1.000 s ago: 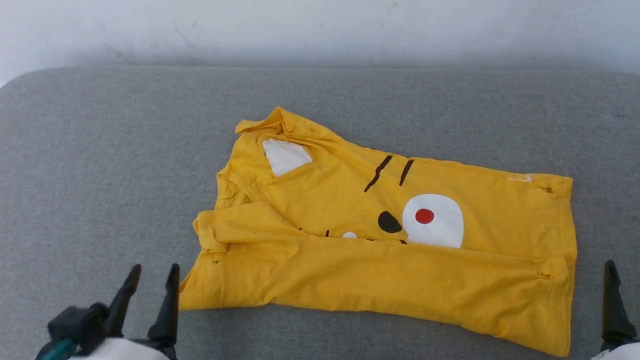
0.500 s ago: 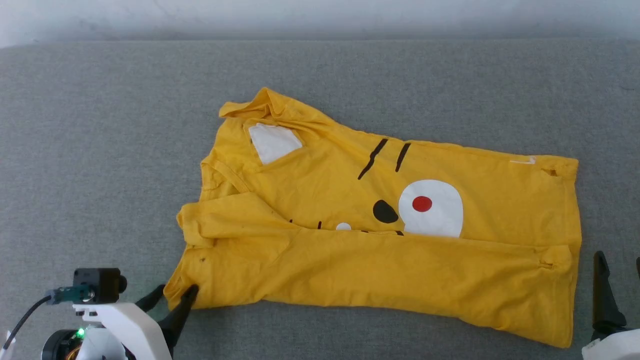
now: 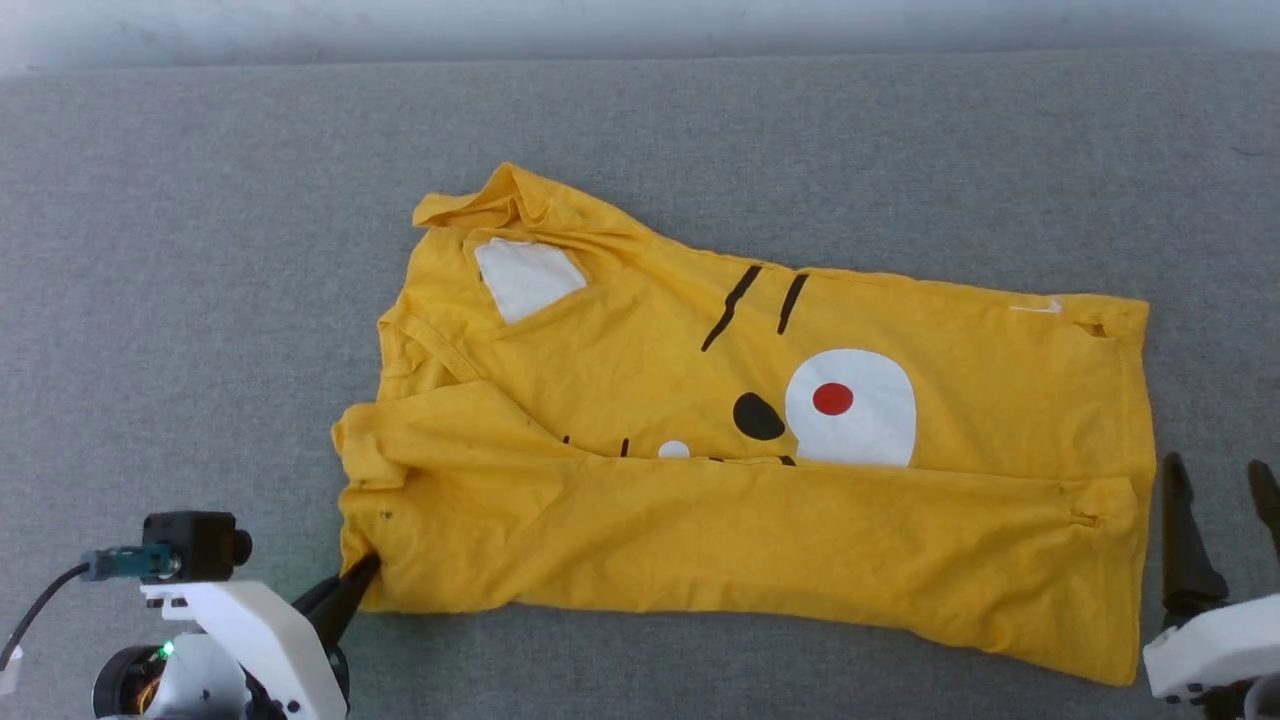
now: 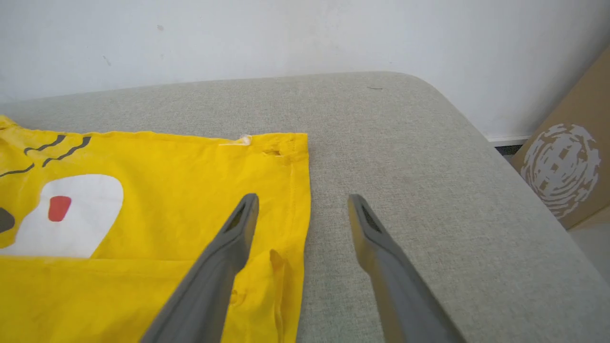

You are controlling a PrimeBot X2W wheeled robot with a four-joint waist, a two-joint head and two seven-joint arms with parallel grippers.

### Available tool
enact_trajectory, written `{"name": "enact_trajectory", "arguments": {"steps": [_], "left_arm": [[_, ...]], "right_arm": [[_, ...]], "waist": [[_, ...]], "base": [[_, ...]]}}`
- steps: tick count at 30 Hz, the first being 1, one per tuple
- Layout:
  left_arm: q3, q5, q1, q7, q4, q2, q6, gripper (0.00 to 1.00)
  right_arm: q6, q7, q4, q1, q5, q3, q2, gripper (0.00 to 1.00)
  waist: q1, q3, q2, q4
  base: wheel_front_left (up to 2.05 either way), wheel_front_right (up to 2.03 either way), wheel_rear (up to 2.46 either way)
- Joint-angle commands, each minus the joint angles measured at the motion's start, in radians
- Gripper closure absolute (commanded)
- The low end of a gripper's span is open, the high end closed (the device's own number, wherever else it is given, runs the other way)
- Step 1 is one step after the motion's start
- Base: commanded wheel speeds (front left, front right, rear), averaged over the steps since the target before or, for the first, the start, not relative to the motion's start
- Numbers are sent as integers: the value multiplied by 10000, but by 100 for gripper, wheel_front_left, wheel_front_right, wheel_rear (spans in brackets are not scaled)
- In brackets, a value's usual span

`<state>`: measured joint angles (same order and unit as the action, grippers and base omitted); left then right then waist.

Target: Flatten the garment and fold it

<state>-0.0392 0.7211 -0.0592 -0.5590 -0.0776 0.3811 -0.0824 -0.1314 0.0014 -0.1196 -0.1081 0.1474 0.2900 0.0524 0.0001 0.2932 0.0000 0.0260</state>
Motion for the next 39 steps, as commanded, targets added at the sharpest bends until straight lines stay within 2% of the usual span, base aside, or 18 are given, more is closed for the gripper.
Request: {"name": "enact_trajectory", "arguments": {"steps": [1,6,10,13,16,23,24,25,26,30,39], "left_arm": [[54,-52,-34,235,31,-146,103,100],[348,74,-339,791,-349,-360,186,100],[384,82,-508,956,-592,-443,235,100],[306,52,-518,956,-631,-453,234,100],[252,37,-484,960,-617,-464,238,100],[153,62,-342,1004,-511,-503,211,100],[145,76,-302,1028,-487,-518,202,100],[154,121,-253,1071,-458,-555,191,100],[179,172,-198,1124,-419,-597,188,100],[231,306,-72,1187,-217,-633,163,100],[667,1400,-1179,564,-1024,-317,8,100]], "right_arm": [[7,280,-67,145,56,-59,-22,0],[7,1987,-252,-101,844,-166,-22,0],[7,3983,-481,-552,876,-7,-22,0],[7,5072,-675,-800,851,23,-22,0],[7,5827,-733,-993,1058,-7,-22,0],[7,6599,-782,-1234,1510,-329,-22,0],[7,6598,-700,-1163,1574,-339,-22,44],[7,6571,-580,-1067,1605,-334,-22,97],[7,6539,-430,-961,1586,-353,-22,100],[7,6305,-107,-598,1420,-345,-22,100],[7,6710,-917,-590,1357,370,-22,100]], "waist": [[-1,-40,0,-30],[-1,-93,0,-66],[-1,-45,0,-68],[-1,-19,0,-35],[-1,-13,0,-1],[-1,56,0,43],[-1,60,0,39],[-1,59,0,31],[-1,53,0,26],[-1,-72,0,7],[-1,-730,0,-6]], "base": [[0,0,0],[0,0,0],[0,0,0],[0,0,0],[0,0,0],[0,0,0],[0,0,0],[0,0,0],[0,0,0],[0,0,0],[0,0,0]]}}
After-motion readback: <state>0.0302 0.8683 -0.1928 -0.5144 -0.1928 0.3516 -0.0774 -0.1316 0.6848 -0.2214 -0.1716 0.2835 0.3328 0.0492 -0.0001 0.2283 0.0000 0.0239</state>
